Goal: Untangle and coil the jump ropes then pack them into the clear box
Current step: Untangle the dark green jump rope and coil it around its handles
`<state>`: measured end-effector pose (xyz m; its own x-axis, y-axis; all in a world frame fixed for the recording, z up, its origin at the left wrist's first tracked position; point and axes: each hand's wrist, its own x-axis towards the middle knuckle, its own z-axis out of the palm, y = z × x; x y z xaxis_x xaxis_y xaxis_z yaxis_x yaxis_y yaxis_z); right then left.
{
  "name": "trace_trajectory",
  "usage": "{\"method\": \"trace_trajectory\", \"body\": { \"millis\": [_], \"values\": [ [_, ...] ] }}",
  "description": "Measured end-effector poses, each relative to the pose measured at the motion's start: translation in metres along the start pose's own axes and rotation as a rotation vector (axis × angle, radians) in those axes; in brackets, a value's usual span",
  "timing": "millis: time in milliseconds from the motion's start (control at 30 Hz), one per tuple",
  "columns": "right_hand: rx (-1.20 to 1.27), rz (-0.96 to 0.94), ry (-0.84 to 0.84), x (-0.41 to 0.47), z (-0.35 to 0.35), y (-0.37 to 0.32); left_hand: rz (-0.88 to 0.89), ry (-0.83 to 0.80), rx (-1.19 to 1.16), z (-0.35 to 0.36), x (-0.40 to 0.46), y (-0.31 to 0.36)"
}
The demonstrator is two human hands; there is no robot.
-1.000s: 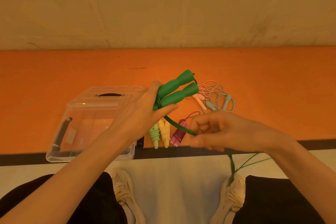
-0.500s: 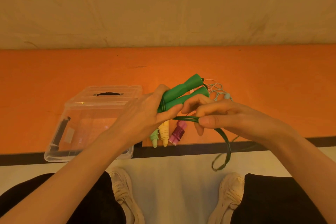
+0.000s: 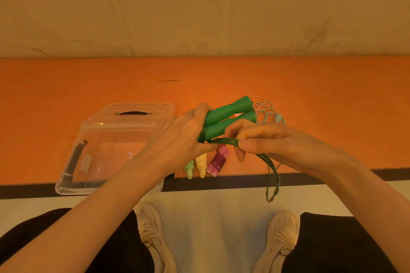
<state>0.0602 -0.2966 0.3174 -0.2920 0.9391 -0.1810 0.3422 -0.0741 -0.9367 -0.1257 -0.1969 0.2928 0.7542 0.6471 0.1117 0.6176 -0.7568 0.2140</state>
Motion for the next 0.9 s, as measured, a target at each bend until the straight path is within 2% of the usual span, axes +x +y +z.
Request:
{"method": "trace_trajectory", "body": {
  "millis": [67,200,300,367,533,633,733,900],
  "values": [
    [0.008,0.04,0.074,-0.002,0.0,-0.002,-0.005,-0.015,0.003,0.001,0.001,-0.006],
    [0.015,0.181,-0.01,-0.012,-0.001,-0.007,-0.072,0.074,0.034,-0.001,0.002,-0.015],
    [-0.154,0.315,0.11,-0.021,-0.016,0.0,-0.074,0.051,0.106,-0.003,0.001,-0.017],
    [-0.227,0.334,0.223,-0.029,-0.029,0.0,-0.078,0.024,0.147,-0.001,0.0,-0.018],
    [-0.207,0.099,0.351,-0.049,-0.046,-0.015,-0.113,0.057,0.153,0.0,0.002,-0.026],
    [-0.236,0.074,0.426,-0.052,-0.05,-0.021,-0.092,0.026,0.17,0.001,0.003,-0.024],
    [-0.311,0.077,0.459,-0.053,-0.053,-0.021,-0.038,0.016,0.176,0.006,0.002,-0.023],
    [-0.313,-0.184,0.646,-0.032,-0.047,-0.036,0.085,0.004,0.246,0.012,0.002,-0.011]
  ]
}}
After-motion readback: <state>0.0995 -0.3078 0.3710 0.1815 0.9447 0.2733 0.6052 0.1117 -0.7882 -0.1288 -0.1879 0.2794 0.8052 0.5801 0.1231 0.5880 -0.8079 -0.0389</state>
